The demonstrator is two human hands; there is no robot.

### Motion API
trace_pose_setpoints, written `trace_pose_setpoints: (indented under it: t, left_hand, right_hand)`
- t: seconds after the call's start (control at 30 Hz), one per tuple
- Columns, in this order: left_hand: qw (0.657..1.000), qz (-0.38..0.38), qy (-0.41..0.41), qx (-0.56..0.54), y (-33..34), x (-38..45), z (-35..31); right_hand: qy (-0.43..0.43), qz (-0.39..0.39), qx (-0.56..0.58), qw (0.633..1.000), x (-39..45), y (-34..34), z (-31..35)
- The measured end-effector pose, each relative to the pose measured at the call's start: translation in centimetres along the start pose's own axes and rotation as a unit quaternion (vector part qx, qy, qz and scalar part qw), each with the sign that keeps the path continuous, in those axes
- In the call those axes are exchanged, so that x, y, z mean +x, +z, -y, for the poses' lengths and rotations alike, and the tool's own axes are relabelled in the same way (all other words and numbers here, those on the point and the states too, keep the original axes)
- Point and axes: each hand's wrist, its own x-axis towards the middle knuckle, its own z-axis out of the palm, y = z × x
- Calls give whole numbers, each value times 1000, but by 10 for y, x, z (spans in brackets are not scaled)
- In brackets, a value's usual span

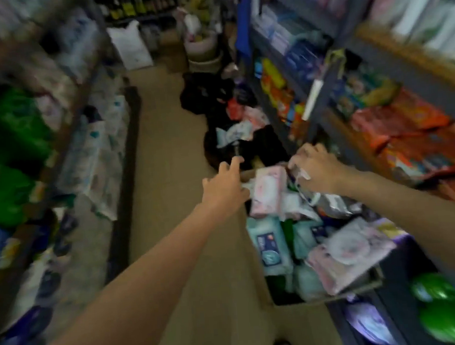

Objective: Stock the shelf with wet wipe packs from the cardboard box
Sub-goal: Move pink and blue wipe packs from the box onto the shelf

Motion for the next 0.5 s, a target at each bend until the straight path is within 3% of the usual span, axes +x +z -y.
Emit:
trace_pose_setpoints:
  t: [0.17, 0.33, 0.4, 0.5]
  left_hand:
    - [991, 98, 69, 55, 102, 36, -66]
    - [977, 167, 96, 95, 188, 38, -86]
    - [966, 201, 109, 124, 212, 32, -84]
    - [957, 222, 117, 142, 229, 30, -74]
  right_hand:
    - [-55, 181, -13, 982, -27, 71, -88]
    - [-129, 365, -192, 902, -53, 138, -129]
    - [-139, 381, -222, 887, -57, 166, -135]
    - [-145, 315, -200, 917, -48, 200, -135]
